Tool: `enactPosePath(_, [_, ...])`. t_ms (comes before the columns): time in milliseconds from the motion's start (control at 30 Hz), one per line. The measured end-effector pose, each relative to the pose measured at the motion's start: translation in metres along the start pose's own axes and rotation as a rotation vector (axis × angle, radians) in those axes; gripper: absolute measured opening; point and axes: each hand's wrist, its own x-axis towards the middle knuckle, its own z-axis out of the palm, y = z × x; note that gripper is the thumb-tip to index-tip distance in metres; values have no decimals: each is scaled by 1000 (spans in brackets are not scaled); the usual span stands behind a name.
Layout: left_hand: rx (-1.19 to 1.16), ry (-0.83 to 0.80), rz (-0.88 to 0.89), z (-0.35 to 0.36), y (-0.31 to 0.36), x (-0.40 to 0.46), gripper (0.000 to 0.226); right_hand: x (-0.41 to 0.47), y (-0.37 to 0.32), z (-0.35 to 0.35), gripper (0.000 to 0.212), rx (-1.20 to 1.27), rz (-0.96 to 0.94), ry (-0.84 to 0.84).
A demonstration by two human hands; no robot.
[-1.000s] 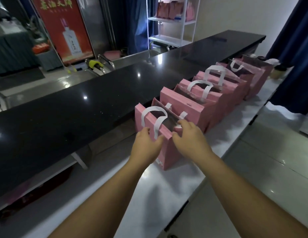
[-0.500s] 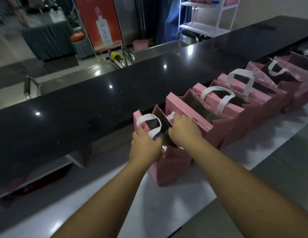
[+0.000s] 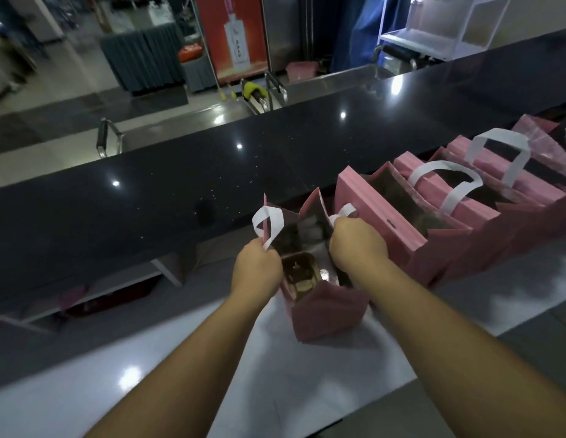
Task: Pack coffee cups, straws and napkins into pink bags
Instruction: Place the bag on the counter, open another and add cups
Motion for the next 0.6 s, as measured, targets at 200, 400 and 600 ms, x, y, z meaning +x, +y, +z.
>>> enactPosePath(200, [-102, 101, 5, -77, -35, -40, 34, -45, -56, 3, 15, 65, -131, 57])
enactPosePath(400, [-233, 226, -31, -174, -99, -111, 35, -121, -147, 29, 14, 85, -317, 0])
enactPosePath(600, [-287, 385, -114, -267, -195, -197, 28, -226, -245, 70, 19, 56, -479, -69])
